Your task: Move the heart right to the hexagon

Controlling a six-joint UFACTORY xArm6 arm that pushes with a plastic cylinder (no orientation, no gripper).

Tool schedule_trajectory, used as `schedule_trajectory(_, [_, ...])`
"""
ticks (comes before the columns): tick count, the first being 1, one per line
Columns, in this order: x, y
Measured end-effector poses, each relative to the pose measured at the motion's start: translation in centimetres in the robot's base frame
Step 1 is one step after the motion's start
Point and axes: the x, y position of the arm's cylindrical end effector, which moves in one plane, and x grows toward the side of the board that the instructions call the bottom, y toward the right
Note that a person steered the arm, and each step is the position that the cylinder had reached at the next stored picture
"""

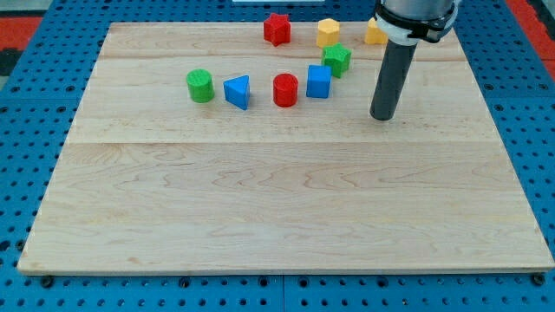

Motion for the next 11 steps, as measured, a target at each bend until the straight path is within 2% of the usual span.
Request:
schedule_trajectory(3, [0.0,0.7])
schedule_trajectory(4, [-5.2,10.4])
schedule_trajectory(5, [-16.5,11.8])
schedule_trajectory(6, [-20.5,11.5])
schedule_trajectory(7, [-20.3,2.6])
schedule_trajectory(10, [-20.5,-0.3])
schedule_trajectory(11, [-20.1,-3.4])
